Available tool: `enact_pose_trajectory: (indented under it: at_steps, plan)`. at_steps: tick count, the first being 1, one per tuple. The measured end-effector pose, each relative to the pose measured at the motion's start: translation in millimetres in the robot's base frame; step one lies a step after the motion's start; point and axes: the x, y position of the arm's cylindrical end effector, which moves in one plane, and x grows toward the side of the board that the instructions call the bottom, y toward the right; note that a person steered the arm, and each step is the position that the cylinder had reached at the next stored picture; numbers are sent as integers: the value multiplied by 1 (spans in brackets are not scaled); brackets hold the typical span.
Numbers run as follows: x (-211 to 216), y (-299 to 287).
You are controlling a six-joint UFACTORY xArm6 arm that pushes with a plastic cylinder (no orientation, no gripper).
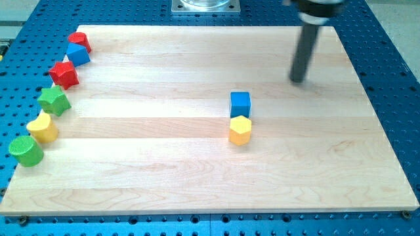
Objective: Put the hexagon below the green circle
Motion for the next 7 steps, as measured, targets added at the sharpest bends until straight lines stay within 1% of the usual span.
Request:
enact_pose_trajectory:
  at_steps: [1, 2, 3, 4, 5, 6, 7]
  plan:
    - [81, -20]
    - [115, -111]
    - [146, -233]
    - [150, -290]
    - [123, -273]
    - [100, -271]
    - [57, -254]
